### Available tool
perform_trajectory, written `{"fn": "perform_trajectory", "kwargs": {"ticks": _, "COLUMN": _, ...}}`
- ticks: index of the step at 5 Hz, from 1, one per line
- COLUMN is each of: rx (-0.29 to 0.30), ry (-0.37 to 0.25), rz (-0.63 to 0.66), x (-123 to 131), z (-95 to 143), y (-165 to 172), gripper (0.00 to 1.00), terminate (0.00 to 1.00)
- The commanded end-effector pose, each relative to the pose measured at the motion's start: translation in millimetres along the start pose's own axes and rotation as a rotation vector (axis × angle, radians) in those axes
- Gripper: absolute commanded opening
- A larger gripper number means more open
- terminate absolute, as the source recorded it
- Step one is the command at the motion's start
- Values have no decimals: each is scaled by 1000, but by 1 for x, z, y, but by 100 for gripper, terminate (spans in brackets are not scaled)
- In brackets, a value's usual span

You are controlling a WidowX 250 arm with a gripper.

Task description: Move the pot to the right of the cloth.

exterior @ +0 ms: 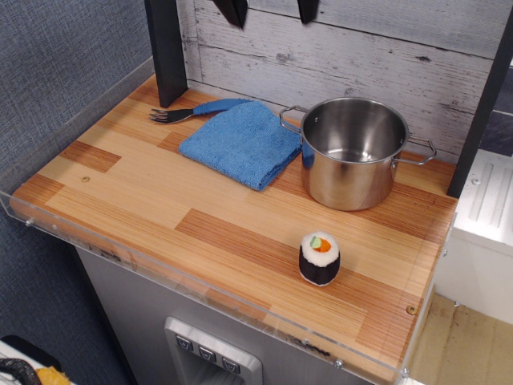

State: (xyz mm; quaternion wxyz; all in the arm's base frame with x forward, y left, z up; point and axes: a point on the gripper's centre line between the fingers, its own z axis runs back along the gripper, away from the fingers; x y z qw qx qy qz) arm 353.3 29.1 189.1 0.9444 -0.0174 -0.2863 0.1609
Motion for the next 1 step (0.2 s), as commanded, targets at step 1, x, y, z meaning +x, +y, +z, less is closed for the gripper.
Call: {"fn": "perform_trajectory", "kwargs": {"ticks": 1, "rx": 29, "ry": -109, "rz": -8, "x": 4, "z": 30, "y": 6, "gripper": 100, "terminate": 100}}
